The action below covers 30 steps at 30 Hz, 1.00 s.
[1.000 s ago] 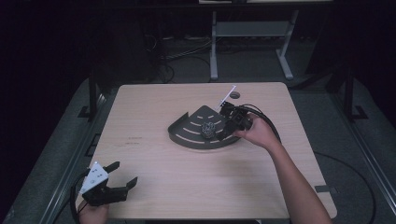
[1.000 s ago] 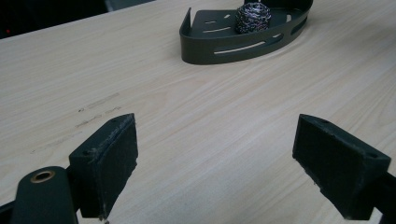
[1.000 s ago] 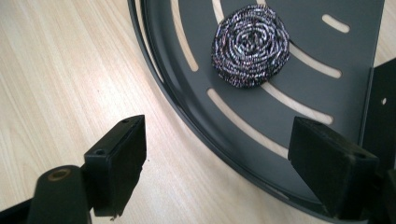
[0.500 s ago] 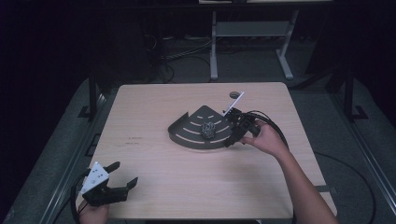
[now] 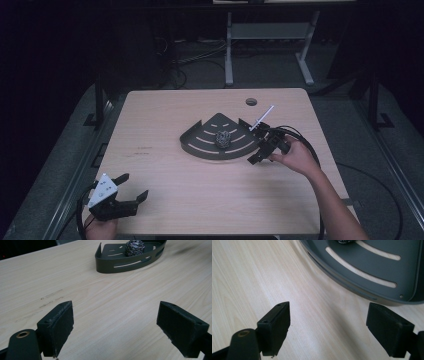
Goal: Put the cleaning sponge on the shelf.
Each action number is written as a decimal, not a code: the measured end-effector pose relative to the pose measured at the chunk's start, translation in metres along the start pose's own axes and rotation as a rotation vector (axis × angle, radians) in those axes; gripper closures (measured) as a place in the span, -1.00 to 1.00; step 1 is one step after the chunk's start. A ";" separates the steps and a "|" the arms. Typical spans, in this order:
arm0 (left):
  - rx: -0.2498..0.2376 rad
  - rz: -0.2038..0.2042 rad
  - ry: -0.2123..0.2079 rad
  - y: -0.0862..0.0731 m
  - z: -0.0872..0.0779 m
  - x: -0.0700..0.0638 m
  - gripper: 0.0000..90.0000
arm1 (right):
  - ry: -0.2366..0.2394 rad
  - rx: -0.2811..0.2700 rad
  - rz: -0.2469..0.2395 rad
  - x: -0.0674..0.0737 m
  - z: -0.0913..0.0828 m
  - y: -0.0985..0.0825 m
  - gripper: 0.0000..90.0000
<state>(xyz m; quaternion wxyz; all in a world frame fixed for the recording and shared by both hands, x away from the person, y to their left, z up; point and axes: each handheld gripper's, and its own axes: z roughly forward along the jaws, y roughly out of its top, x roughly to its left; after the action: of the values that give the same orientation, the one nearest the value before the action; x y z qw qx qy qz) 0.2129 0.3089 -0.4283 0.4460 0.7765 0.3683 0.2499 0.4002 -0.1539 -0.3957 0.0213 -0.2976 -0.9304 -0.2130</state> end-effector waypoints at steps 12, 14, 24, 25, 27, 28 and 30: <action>0.002 0.000 0.001 0.000 0.000 0.000 -0.70 | 0.001 -0.007 0.007 0.003 0.001 -0.021 -0.60; 0.003 0.001 0.001 0.000 0.000 0.000 -0.70 | 0.000 -0.003 0.009 0.005 0.000 -0.025 -0.60; 0.006 0.003 -0.001 0.000 0.002 -0.002 -0.70 | 0.006 -0.028 0.015 0.010 -0.002 -0.041 -0.60; 0.009 0.005 -0.002 0.000 0.002 -0.002 -0.70 | 0.008 -0.029 0.015 0.010 -0.002 -0.043 -0.60; 0.011 0.006 -0.002 0.000 0.002 -0.002 -0.70 | 0.007 -0.036 0.020 0.010 -0.002 -0.049 -0.59; 0.012 0.006 -0.002 -0.001 0.002 -0.002 -0.70 | 0.009 -0.033 0.023 0.010 -0.003 -0.051 -0.60; 0.012 0.006 -0.002 -0.001 0.002 -0.002 -0.70 | 0.007 -0.036 0.026 0.011 -0.002 -0.055 -0.60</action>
<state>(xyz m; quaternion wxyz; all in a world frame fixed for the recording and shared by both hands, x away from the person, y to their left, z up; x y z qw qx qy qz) 0.2128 0.3062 -0.4299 0.4410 0.7806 0.3668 0.2483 0.3603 -0.1895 -0.4128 0.0221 -0.3091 -0.9224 -0.2305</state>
